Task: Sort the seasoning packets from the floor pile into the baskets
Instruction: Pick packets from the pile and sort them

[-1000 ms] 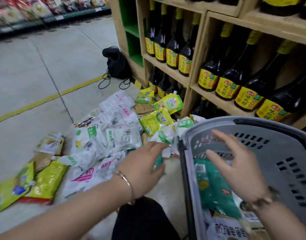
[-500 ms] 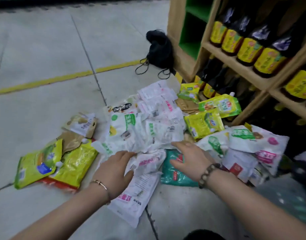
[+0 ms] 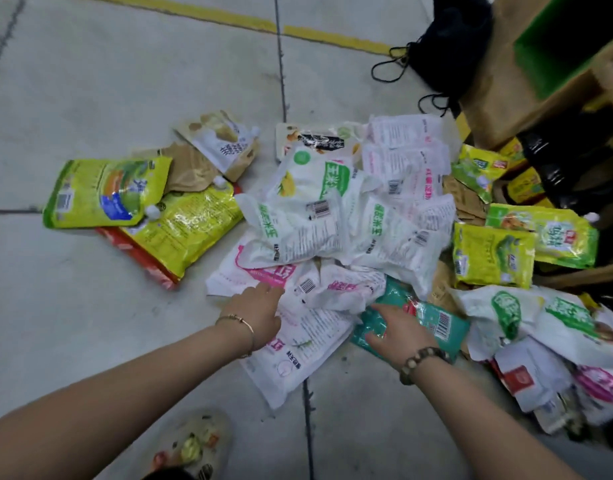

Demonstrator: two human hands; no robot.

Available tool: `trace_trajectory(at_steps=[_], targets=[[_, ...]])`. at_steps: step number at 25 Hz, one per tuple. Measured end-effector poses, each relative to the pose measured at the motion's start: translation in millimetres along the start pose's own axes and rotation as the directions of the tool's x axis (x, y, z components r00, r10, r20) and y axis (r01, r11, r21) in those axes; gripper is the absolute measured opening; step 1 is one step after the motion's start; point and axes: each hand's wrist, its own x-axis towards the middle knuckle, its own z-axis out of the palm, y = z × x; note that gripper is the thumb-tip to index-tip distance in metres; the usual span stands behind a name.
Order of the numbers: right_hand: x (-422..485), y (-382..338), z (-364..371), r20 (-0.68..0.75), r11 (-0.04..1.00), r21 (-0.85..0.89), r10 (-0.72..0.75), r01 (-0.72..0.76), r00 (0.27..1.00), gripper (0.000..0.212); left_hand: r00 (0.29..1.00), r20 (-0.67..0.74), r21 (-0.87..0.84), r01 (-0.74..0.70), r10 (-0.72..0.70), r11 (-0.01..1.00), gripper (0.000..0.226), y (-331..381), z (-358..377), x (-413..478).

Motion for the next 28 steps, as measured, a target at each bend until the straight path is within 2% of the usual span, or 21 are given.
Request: trace_trajectory(at_steps=[4, 7, 10, 12, 14, 17, 18, 20, 24, 28], targets=[[31, 0, 20, -0.045, 1.000, 0.014, 0.003, -0.002, 0.999, 0.065, 0.999, 0.040, -0.040, 0.013, -0.011, 0.999, 0.059, -5, 22, 13], [50, 4, 27, -0.079, 0.999, 0.010, 0.048, -0.048, 0.996, 0.066, 0.998, 0.025, -0.109, 0.059, -0.056, 0.992, 0.060, -2, 24, 28], [61, 6, 35, -0.168, 0.991, -0.123, 0.031, -0.052, 0.985, 0.065, 0.992, 0.016, -0.224, 0.122, -0.122, 0.967, 0.056, -1, 25, 41], [68, 5, 41, -0.265, 0.981, -0.182, 0.018, -0.068, 0.964, 0.055, 0.993, 0.041, -0.269, 0.121, -0.114, 0.956, 0.057, 2, 29, 48], [72, 4, 43, -0.362, 0.986, -0.150, 0.012, -0.071, 0.932, 0.037, 0.991, 0.085, -0.262, 0.119, -0.100, 0.958, 0.057, 9, 34, 51], [73, 4, 43, -0.413, 0.998, 0.068, 0.029, -0.001, 0.910, 0.024, 0.984, 0.168, -0.207, 0.096, -0.061, 0.974, 0.049, 19, 41, 56], [70, 2, 41, -0.447, 0.978, 0.198, 0.029, 0.067, 0.894, 0.021, 0.982, 0.182, -0.244, 0.093, -0.048, 0.965, 0.040, 23, 45, 58], [59, -4, 34, -0.561, 0.875, 0.434, 0.077, 0.214, 0.824, 0.012, 0.978, 0.207, -0.373, 0.110, -0.033, 0.921, 0.023, 30, 52, 59], [32, -6, 10, -0.686, 0.759, 0.553, 0.180, 0.345, 0.705, 0.016, 0.963, 0.267, -0.635, 0.203, -0.034, 0.746, 0.021, 48, 57, 55], [17, 1, -21, -0.619, 0.587, 0.748, 0.450, 0.309, 0.644, 0.017, 0.971, 0.239, -0.767, 0.202, -0.022, 0.609, 0.023, 54, 47, 45]])
